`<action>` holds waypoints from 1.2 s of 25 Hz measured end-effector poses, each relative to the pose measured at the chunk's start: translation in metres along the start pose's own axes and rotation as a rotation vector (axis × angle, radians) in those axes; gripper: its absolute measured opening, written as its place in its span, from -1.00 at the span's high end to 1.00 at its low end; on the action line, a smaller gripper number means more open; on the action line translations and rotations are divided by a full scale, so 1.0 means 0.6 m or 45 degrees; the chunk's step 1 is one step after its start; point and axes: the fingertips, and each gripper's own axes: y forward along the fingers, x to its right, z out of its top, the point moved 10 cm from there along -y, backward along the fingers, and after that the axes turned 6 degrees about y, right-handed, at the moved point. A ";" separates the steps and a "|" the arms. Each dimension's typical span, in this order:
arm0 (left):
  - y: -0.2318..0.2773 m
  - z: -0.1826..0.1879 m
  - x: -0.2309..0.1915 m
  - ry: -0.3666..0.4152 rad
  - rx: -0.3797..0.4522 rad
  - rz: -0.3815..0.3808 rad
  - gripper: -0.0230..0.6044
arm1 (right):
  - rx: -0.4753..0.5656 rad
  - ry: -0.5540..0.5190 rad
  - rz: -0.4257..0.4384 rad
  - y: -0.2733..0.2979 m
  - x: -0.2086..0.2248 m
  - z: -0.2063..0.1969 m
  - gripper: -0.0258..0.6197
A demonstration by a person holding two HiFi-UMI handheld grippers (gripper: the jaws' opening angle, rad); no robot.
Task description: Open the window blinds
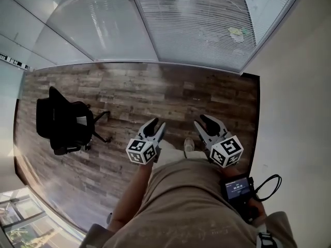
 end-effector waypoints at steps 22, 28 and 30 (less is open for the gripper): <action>-0.144 0.080 -0.202 0.125 0.035 0.036 0.41 | -0.043 0.001 -0.109 0.193 -0.172 -0.021 0.53; -0.146 0.095 -0.243 0.120 0.037 0.032 0.41 | -0.100 -0.032 -0.242 0.226 -0.170 -0.014 0.53; -0.142 0.099 -0.252 0.125 0.033 0.025 0.41 | -0.094 -0.027 -0.255 0.231 -0.167 -0.010 0.53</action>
